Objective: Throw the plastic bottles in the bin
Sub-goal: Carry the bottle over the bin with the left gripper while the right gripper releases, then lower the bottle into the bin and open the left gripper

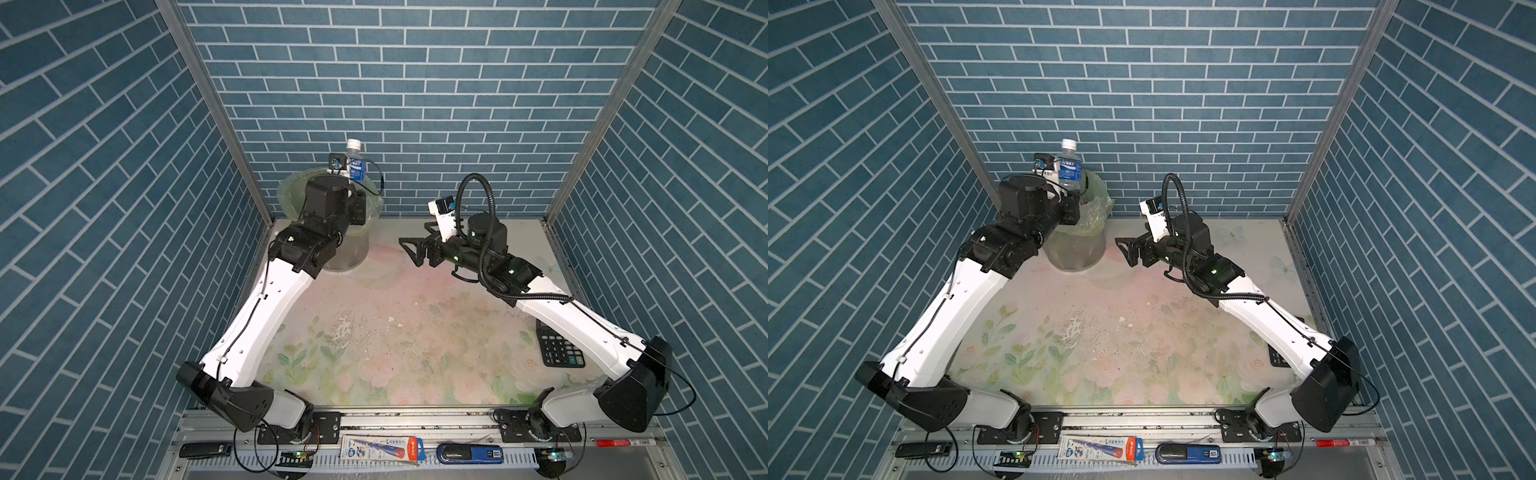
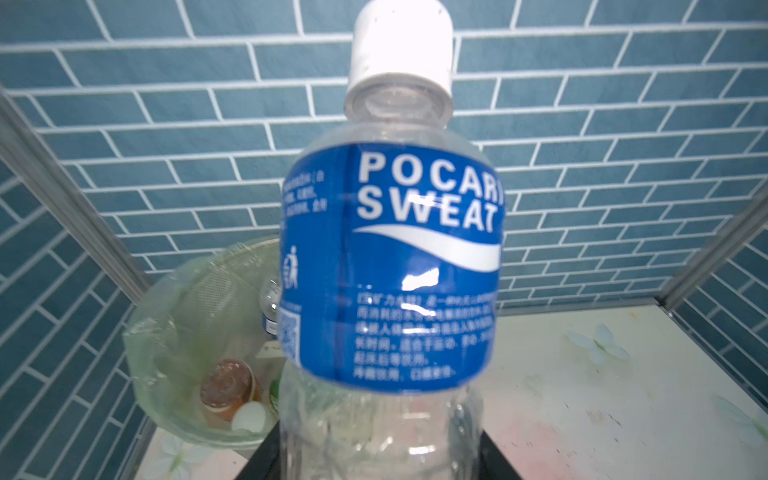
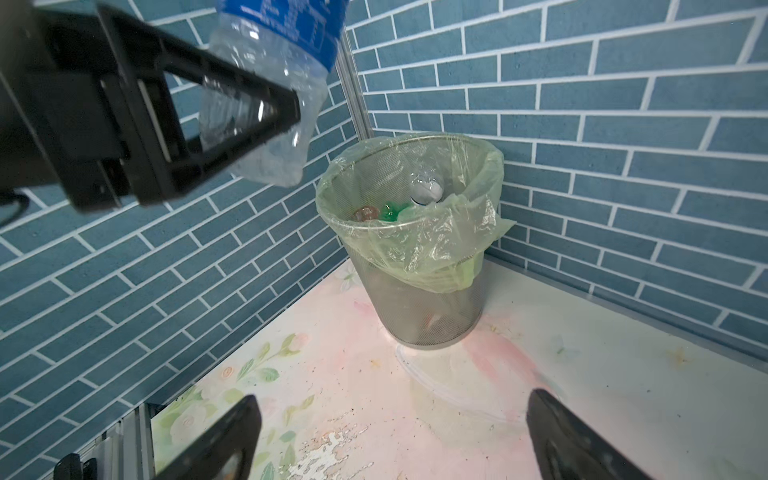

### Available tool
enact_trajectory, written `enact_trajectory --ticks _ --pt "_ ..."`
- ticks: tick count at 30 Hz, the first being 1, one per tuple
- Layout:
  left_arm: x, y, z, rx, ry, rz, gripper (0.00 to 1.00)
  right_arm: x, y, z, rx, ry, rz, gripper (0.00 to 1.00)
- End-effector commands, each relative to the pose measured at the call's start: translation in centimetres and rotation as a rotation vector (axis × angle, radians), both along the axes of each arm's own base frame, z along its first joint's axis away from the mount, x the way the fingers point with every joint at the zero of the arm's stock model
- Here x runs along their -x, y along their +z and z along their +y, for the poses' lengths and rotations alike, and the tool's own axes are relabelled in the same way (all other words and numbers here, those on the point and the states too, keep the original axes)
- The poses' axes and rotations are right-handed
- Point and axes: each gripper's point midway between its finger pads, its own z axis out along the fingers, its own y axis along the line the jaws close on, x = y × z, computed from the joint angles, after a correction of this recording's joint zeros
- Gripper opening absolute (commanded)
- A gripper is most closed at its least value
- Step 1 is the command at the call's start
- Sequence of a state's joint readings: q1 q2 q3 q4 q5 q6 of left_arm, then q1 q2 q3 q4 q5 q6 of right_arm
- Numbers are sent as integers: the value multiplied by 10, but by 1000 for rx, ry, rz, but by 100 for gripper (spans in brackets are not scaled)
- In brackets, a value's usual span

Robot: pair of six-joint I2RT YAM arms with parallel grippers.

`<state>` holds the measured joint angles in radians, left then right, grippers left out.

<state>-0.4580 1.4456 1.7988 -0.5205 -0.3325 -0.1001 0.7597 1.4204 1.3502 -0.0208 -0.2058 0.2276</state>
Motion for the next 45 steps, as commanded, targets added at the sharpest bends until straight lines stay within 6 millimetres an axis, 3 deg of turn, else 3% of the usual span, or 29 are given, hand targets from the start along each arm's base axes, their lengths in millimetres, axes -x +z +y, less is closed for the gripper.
enact_trajectory --ticks 1,5,8,10,13,15,16,18,20,26,35,40,45 --pt "2 34 21 -50 61 -65 52 3 28 -1 0 3 -101 99" --pt "2 70 39 -35 96 -135 52 3 28 0 7 0 -99 99" --pt "-15 67 59 16 122 -114 52 1 25 0 13 -8 -95 99" --pt "-37 46 69 49 131 -50 52 -1 23 1 16 -11 -89 99" --pt "-76 -9 85 77 162 137 57 -1 21 2 19 -6 -78 99" --pt "-92 -44 93 103 183 289 66 0 20 2 22 -6 -76 99" --pt "-95 -58 96 108 193 349 75 0 19 1 26 -9 -74 99" --pt "-97 -63 93 110 182 379 88 0 18 -1 30 -13 -74 99" --pt "-96 -59 87 139 147 363 99 0 16 -2 37 -18 -77 99" --pt "-80 -38 83 196 115 247 99 -2 13 -1 40 -22 -74 99" --pt "-74 -39 84 185 114 256 99 -4 9 5 27 -12 -54 99" --pt "-80 -36 89 165 135 245 99 -6 4 2 35 -32 -43 99" --pt "-104 -45 95 150 145 270 99 -9 -3 -1 52 -57 -24 99"
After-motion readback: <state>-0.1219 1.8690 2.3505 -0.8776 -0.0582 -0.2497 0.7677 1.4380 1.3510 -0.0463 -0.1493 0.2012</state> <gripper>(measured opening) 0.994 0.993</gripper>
